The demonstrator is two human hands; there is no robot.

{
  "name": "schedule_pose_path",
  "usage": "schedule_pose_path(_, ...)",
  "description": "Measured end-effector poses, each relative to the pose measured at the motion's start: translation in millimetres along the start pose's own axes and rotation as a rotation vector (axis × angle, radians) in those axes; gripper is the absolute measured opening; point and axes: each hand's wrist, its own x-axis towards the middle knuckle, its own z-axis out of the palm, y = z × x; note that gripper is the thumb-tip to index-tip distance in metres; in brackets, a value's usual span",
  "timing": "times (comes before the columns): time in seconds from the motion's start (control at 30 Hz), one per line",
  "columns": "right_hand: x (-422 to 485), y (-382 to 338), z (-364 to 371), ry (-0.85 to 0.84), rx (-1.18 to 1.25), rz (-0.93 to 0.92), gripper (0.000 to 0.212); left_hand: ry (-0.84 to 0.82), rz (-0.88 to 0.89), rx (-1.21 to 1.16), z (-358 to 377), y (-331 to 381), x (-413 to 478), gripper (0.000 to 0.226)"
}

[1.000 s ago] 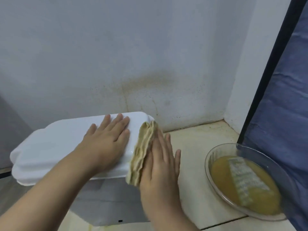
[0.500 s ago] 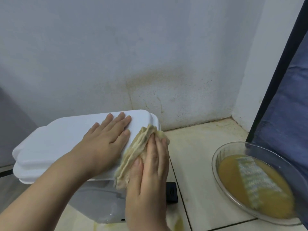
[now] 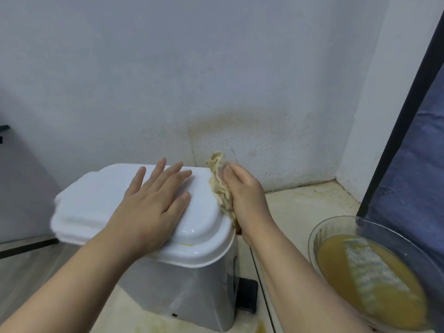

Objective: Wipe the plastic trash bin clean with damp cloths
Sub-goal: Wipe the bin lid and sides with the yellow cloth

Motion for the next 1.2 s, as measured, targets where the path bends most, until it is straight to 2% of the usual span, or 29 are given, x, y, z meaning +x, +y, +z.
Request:
schedule_pose_path(0.13,-59,5,-5,0.301,-0.222,-0.15,0.024,-0.123,-0.082,0.155,-6,-10,5,0.054)
schedule_pose_path(0.23,-102,9,13,0.31,-0.34,-0.296,0.04,-0.29,-0.151,0.126,-12,-13,13,0.051)
schedule_pose_path(0.3,-113,12,25,0.271,-0.382,-0.273,0.04,-0.305,-0.198,0.031,-13,-9,19,0.051)
schedule_pose_path(0.4,-89,12,22,0.132,-0.488,-0.213,0.046,-0.249,-0.237,0.038,-6,2,22,0.053)
schedule_pose_path(0.43,-70,10,16,0.055,-0.458,-0.181,0.045,-0.244,-0.235,0.056,-3,3,22,0.054)
schedule_pose_path(0.57,9,-19,-2,-0.343,-0.041,0.183,0.03,-0.251,-0.211,0.045,-2,2,20,0.054)
schedule_pose_path(0.63,26,-21,-7,-0.48,0.037,0.217,0.035,-0.245,-0.195,0.03,-4,4,20,0.053)
schedule_pose_path(0.7,22,-16,-7,-0.506,0.026,0.208,0.039,-0.239,-0.167,0.019,-6,1,18,0.052)
schedule_pose_path(0.8,-14,-10,-1,-0.422,-0.059,0.135,0.043,-0.27,-0.085,-0.059,-9,-10,7,0.049)
schedule_pose_path(0.9,-81,5,18,-0.275,-0.235,-0.086,0.049,-0.281,-0.065,-0.183,-13,-13,-3,0.045)
schedule_pose_path(0.93,-105,13,30,-0.223,-0.362,-0.175,0.051,-0.275,-0.064,-0.182,-13,-13,-4,0.046)
schedule_pose_path(0.97,-126,14,38,-0.185,-0.476,-0.198,0.052,-0.271,-0.058,-0.167,-12,-12,-4,0.047)
schedule_pose_path(1.0,-138,8,39,-0.236,-0.486,-0.121,0.055,-0.268,-0.047,-0.155,-12,-12,-3,0.047)
schedule_pose_path(1.03,-142,11,43,-0.199,-0.457,-0.104,0.058,-0.268,-0.031,-0.146,-11,-11,-3,0.046)
schedule_pose_path(1.1,-139,17,49,-0.074,-0.37,-0.216,0.052,-0.277,0.008,-0.115,-10,-11,-2,0.044)
schedule_pose_path(1.13,-123,24,50,0.032,-0.426,-0.275,0.049,-0.279,0.024,-0.099,-10,-11,-2,0.042)
schedule_pose_path(1.2,-85,24,35,0.005,-0.607,-0.342,0.05,-0.279,0.044,-0.083,-10,-10,-3,0.041)
